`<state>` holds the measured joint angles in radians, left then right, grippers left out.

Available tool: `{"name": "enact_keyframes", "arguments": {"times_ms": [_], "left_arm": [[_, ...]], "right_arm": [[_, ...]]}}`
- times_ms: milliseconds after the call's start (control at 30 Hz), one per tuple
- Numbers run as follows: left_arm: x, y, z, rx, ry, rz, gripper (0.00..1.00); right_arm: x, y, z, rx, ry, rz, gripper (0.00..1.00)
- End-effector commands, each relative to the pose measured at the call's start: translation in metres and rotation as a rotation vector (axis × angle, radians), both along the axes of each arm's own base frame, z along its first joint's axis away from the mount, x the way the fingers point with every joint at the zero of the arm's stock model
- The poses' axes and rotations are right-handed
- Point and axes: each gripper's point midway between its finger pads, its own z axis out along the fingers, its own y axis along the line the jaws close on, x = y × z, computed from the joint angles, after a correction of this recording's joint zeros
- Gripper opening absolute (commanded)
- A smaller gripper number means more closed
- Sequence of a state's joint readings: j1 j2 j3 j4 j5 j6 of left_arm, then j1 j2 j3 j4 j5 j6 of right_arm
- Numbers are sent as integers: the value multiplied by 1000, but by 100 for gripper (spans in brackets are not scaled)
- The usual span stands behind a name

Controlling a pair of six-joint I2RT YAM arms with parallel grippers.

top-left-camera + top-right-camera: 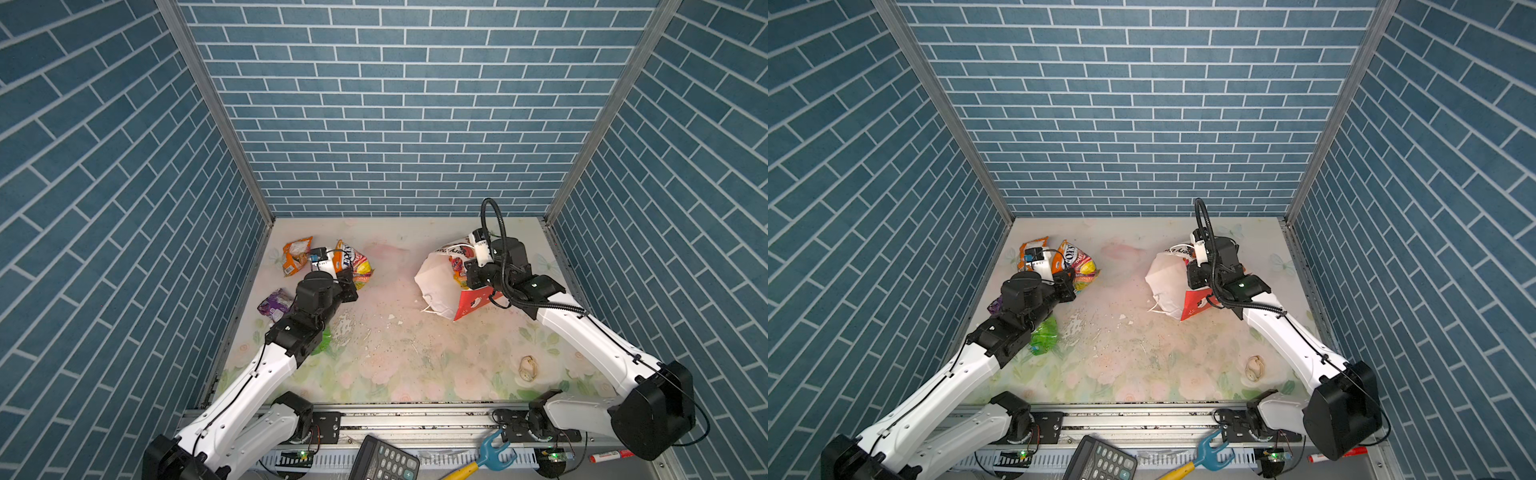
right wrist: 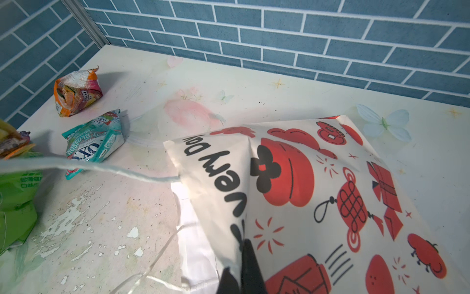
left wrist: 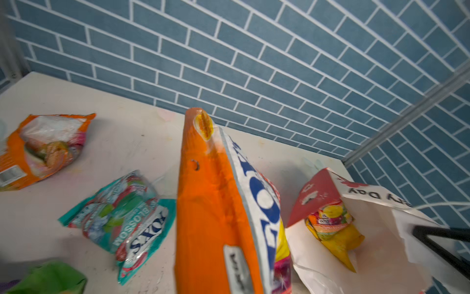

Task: Take the snacks out of the paper bag
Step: 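Carry the orange packet to the snack pile and open the left gripper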

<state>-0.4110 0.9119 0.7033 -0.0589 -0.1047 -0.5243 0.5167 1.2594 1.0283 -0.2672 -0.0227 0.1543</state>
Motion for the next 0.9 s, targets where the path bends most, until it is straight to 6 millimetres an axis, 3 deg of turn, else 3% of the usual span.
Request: {"name": "enact_keyframes", "arguments": {"times_ms": [0,200,567,867], "left_arm": [[8,16,12,-25,-6,38,0],[29,34,9,-49,26,77,0],[86,34,-8,-41,83,77,0],[115,57,-19,20,91,159,0]], "right_arm": [[-3,5,12,72,-25,12,0],[-6,15,7,88,-4,62,0],[-13,16,15,110,-14,82,0],[-14,17,22,120,-11,86,0]]}}
